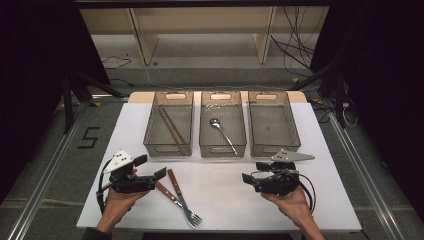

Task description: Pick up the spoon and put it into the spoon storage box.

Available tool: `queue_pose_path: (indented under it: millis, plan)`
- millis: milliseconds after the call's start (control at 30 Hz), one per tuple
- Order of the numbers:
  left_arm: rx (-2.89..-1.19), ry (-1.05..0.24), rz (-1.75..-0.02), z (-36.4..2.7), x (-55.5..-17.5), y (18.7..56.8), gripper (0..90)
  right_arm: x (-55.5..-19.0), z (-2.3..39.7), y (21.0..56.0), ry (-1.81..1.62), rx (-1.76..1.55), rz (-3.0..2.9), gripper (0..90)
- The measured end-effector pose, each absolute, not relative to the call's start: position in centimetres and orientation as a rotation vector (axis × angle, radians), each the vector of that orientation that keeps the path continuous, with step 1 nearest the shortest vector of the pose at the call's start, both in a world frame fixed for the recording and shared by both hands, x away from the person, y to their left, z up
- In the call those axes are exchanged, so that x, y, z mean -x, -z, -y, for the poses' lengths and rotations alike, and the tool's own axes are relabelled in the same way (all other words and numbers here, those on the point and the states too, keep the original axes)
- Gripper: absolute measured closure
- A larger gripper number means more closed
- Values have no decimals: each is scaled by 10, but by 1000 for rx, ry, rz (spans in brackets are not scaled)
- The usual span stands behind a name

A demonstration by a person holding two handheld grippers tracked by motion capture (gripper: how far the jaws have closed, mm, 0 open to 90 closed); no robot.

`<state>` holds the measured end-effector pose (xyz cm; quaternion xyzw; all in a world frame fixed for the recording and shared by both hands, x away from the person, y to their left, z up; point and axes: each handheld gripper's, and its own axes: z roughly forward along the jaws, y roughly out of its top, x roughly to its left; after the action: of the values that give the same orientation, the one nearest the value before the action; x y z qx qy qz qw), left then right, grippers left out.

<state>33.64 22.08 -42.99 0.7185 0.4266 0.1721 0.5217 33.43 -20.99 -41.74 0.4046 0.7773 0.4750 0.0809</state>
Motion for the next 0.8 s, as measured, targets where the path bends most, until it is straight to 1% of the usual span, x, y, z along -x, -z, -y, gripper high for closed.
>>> queue_pose_path:
  millis: [500, 800]
  plan:
    - [-1812, -390, -1010, -210, -356, 426, 101, -312, 226, 427, -1456, -1210, -2265, 291]
    - [-1880, -397, -994, -201, -366, 423, 117, -306, 229, 430, -1468, -1214, -2241, 290]
